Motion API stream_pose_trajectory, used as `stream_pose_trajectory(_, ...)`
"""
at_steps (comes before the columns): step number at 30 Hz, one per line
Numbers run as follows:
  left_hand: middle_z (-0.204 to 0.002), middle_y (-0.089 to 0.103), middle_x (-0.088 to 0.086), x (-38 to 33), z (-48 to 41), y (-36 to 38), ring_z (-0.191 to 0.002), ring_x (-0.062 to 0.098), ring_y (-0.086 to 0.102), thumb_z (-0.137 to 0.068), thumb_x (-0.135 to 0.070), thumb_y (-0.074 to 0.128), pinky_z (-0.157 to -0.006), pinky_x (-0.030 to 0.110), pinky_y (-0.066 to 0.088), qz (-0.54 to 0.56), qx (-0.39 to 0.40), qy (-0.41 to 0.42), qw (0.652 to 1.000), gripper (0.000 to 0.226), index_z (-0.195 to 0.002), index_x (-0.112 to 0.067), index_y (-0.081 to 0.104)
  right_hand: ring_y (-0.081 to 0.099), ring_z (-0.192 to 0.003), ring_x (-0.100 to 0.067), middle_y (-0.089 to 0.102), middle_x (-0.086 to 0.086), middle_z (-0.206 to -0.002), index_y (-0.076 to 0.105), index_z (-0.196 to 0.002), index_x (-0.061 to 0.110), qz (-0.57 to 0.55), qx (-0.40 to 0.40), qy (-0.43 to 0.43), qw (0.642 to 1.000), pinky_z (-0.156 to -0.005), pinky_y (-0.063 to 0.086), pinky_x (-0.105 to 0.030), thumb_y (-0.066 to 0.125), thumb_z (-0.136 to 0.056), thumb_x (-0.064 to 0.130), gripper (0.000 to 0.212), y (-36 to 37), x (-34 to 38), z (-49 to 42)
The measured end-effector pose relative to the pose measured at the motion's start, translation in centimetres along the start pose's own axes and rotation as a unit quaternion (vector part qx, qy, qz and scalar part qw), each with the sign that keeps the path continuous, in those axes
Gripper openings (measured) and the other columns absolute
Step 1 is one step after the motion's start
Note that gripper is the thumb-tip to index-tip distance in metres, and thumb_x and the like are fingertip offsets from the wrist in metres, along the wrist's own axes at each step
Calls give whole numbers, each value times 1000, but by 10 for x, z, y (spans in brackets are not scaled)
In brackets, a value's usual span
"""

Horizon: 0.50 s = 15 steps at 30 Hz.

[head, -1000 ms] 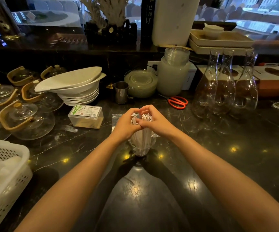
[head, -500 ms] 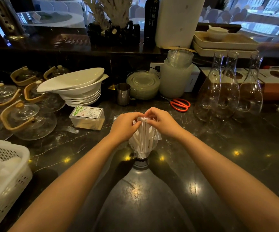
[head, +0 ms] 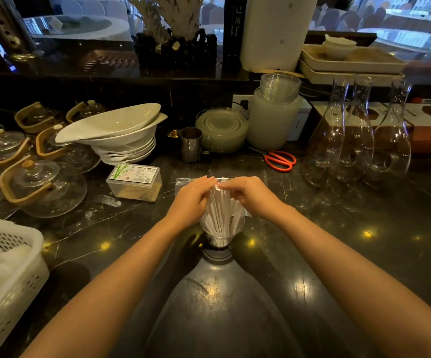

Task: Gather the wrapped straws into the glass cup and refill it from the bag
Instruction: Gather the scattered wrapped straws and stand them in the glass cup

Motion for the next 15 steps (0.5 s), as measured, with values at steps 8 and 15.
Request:
stream_pose_trajectory(8,-148,31,8,0,-7,-6,-139,19,21,-92,-21,41,-113,38,17,12,12,-10,1000,44,-135,-19,32,47,-116,-15,47,-6,-130,42,-130,20,-17,-38,-7,999,-93,38,-23,51,-89,15,43,-5,-2,-4)
stream_pose_trajectory(15,-154,15,7,2,-30,-24,-142,23,6,-93,-32,36,-116,49,8,-18,30,-30,999,48,-138,-29,21,28,-134,-22,34,-8,-144,30,-137,18,-36,-54,28,998,-105,27,-31,49,-89,31,53,-23,-9,-22)
Point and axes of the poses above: each hand's wrist, its own z-axis away from the middle knuckle, its own y-axis out of the palm, x = y × z, the point moved 4 cm from there along -z, towards the middle knuckle
